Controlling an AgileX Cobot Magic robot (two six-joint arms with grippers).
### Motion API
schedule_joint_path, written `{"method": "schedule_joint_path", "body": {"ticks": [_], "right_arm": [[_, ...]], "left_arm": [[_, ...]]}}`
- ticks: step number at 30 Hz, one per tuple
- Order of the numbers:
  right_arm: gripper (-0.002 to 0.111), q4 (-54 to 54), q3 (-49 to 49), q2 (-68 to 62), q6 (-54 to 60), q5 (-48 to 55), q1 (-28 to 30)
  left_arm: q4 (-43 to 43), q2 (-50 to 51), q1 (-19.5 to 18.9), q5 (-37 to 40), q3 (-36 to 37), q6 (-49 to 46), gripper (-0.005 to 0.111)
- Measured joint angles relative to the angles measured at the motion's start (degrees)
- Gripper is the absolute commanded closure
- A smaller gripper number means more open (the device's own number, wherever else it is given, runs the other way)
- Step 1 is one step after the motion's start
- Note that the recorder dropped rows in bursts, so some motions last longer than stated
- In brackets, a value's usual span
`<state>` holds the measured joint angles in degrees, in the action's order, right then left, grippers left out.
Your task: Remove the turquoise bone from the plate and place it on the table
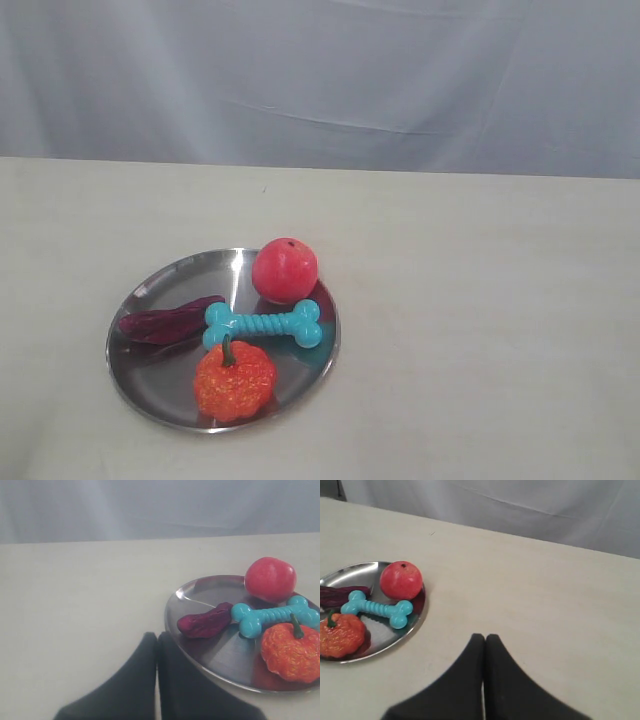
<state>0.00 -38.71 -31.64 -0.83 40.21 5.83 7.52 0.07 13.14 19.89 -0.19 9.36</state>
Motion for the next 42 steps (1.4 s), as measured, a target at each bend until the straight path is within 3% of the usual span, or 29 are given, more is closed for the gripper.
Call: {"method": "schedule_joint_path", "body": {"ticks": [13, 17, 25, 42], "right_arm": [[0.109, -10.44, -19.94, -30.36, 0.48, 8.08, -21.75], [0.109, -12.18, -28.51, -41.71, 3.09, 11.77, -25.92], [0.109, -12.74, -40.81, -60.06, 13.1, 13.11, -28.17], [0.109, -11.3, -53.59, -85.61, 28.98, 6.89, -28.17]], "left_arm": [[0.0, 0.0, 0.0, 0.0, 0.0, 0.0, 0.107], [0.0, 0.0, 0.0, 0.0, 0.0, 0.0, 0.107], [0.0, 0.0, 0.0, 0.0, 0.0, 0.0, 0.107], [0.0, 0.0, 0.0, 0.0, 0.0, 0.0, 0.107]]}}
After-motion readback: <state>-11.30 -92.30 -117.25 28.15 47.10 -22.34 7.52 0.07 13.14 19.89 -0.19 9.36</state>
